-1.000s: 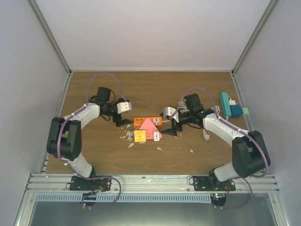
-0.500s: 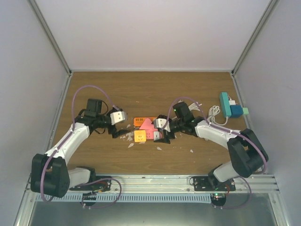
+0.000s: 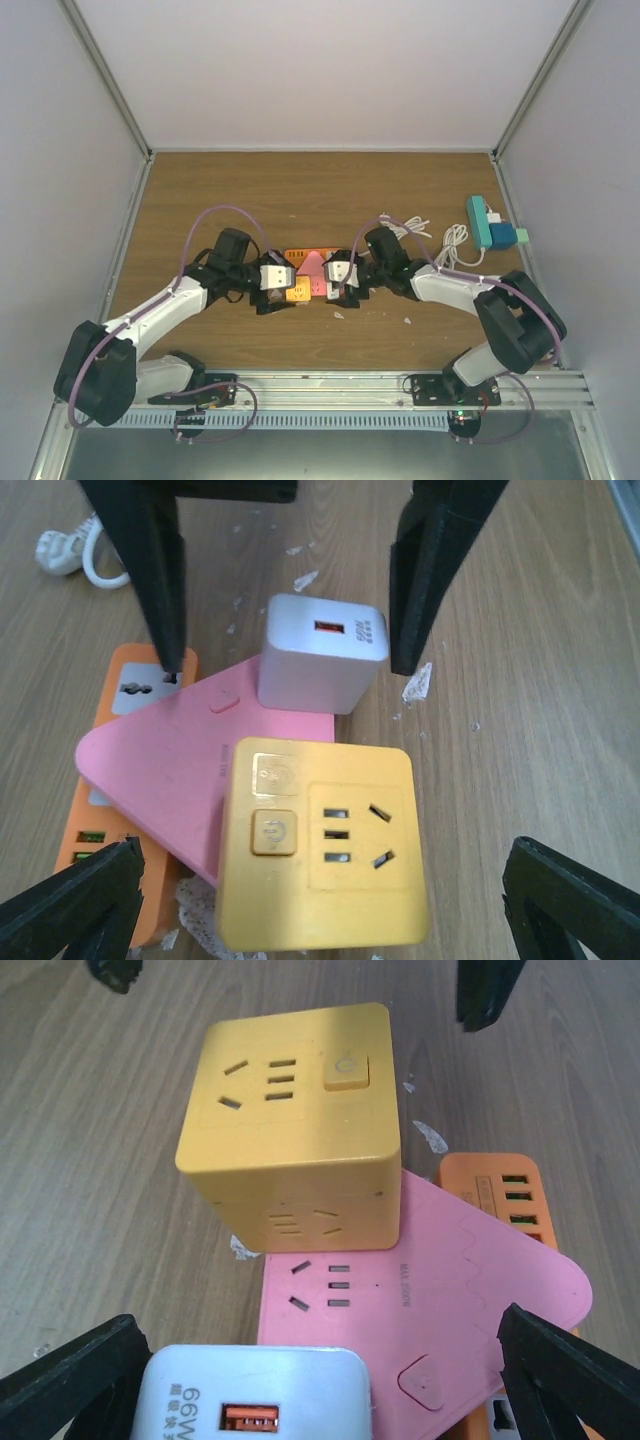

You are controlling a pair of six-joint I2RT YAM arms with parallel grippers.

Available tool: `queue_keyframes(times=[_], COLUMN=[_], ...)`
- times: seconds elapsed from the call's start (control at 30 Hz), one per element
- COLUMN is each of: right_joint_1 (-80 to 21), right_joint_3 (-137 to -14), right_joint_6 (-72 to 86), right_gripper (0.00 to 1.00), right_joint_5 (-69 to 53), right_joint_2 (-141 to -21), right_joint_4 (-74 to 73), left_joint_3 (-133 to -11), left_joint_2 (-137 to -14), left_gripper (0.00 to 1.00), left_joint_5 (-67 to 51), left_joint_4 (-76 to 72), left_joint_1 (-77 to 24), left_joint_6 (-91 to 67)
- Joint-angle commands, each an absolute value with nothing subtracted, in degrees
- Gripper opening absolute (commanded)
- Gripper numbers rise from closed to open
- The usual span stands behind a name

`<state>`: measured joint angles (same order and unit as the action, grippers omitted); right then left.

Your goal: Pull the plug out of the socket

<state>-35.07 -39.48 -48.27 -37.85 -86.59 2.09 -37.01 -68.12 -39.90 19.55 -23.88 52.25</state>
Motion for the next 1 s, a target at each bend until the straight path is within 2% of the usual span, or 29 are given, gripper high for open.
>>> queue_keyframes(times=[0.0,0.4,0.8,0.97], right_joint_1=[-36.3,-42.9,-43.5,-43.7], right_joint_3=[-38.1,-40.3,-43.6,-44.3], right_joint_6=[-50.3,-47.6,-45.1,-45.1], right_gripper=[0.95,0.97,0.92,0.86], right_joint_5=[-33.8,-23.4,-17.2,-16.5], right_joint_2=[-86.4,-91.2,-97.2,-98.4], right_joint_4=[6.1,9.7,8.5,7.4], left_joint_3=[-33.9,-26.2,-24.0,-25.4], left_joint_2=[-68.8,-72.6,-72.2,-72.2], left_gripper=[0.97,0.85,0.56,0.47], left_joint_5=[-34.6,-23.3,-25.8,-29.7], left_joint_4=[11.8,-10.6,-12.8,-10.9], left_joint_1=[-26.8,-32.1,-32.1,-32.0], left_joint_6=[54.1,52.2,51.2,50.1])
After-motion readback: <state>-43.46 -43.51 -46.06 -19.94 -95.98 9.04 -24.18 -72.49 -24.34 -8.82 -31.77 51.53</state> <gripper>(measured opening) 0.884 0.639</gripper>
